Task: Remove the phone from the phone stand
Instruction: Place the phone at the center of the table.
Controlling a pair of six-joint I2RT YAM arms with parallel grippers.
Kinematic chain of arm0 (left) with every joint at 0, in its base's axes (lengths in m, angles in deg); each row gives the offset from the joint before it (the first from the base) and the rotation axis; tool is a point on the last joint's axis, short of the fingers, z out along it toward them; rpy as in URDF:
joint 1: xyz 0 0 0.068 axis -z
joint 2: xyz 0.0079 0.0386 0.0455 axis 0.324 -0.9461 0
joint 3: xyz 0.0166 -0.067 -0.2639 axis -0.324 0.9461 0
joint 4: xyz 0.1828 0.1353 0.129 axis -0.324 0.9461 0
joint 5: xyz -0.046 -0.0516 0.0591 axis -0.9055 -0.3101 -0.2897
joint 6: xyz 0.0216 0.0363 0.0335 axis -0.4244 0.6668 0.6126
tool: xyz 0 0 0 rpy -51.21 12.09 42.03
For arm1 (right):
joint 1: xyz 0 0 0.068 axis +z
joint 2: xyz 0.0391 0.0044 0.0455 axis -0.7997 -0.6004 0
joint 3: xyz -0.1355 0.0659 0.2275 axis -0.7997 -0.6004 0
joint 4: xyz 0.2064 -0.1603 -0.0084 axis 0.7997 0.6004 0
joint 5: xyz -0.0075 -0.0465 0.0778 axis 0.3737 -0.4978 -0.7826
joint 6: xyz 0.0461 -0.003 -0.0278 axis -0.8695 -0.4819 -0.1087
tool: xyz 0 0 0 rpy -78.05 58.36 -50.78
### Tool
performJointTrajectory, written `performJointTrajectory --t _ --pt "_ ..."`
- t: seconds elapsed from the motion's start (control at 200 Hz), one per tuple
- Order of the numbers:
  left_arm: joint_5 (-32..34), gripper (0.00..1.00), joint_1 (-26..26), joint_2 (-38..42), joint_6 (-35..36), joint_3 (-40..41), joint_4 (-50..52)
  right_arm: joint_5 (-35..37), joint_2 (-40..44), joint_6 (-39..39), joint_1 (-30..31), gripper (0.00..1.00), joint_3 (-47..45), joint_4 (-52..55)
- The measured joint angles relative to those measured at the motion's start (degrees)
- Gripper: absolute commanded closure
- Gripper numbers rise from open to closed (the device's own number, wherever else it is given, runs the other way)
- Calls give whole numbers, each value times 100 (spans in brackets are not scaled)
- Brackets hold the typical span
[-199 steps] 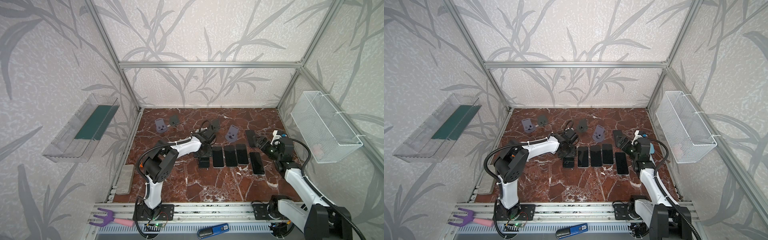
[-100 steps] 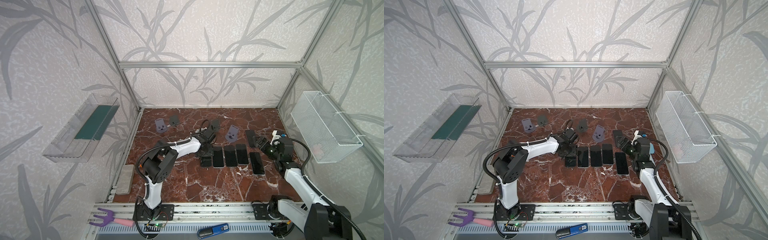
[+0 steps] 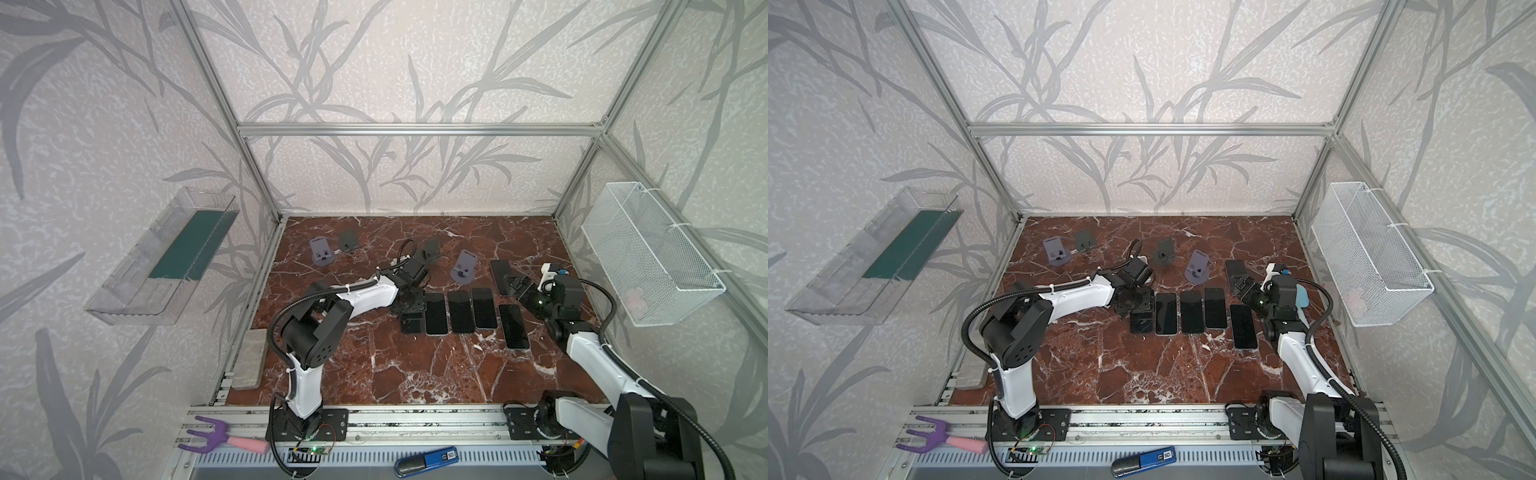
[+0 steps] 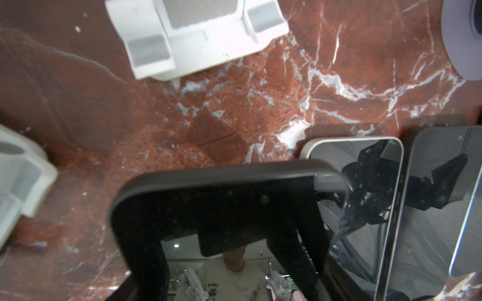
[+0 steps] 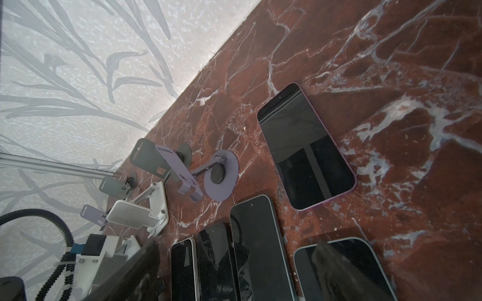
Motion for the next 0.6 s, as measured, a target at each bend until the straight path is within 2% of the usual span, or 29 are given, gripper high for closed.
performJointTrajectory --t 0.6 --pt "63 35 33 101 -2 170 -136 -4 -79 2 7 8 0 -22"
